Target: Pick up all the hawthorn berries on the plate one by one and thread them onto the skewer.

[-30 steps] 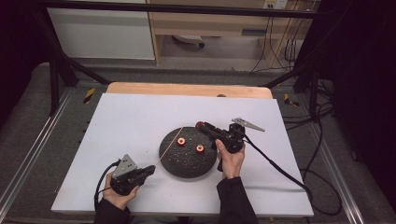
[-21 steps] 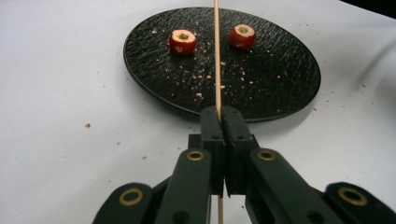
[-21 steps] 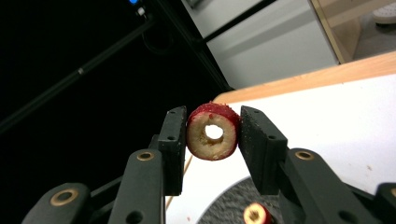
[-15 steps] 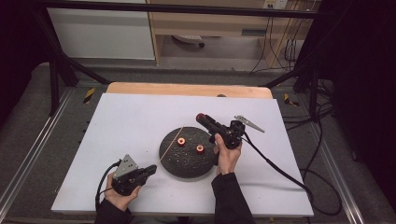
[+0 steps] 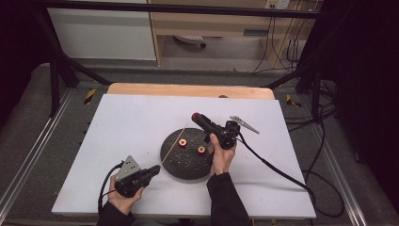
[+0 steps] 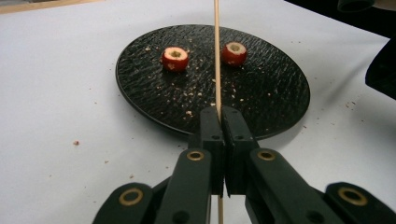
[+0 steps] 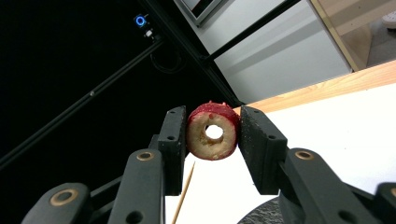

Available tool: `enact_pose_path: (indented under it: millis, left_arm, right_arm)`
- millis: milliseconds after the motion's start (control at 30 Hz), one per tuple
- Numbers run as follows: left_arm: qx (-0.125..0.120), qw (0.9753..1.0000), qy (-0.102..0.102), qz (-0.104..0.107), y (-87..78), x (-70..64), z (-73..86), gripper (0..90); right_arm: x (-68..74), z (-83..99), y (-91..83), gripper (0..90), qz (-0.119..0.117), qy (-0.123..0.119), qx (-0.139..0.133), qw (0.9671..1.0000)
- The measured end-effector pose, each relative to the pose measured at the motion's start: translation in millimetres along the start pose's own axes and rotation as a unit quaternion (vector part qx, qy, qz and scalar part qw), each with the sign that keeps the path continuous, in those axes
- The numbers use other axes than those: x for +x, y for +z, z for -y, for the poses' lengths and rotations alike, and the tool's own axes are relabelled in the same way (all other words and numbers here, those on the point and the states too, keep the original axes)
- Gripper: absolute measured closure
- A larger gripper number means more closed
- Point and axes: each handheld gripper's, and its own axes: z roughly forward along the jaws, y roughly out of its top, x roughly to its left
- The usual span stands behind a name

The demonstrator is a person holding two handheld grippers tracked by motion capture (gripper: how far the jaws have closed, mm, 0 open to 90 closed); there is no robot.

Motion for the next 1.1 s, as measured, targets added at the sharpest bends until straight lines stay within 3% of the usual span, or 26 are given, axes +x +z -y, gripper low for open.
enact_pose_path:
  millis: [200,1100]
  left_arm:
    - [0.0,1.0,0.0,0.003,2.2,-2.9,-0.4,88.2]
    - [-0.004,0.9999,-0.011,0.005,6.4,-7.5,-2.2,88.2]
  right_arm:
    - [-0.5,3.8,1.7,62.8,-0.004,0.011,-0.01,0.9999]
    - [-0.9,15.7,3.9,62.8,-0.011,0.017,-0.016,0.9997]
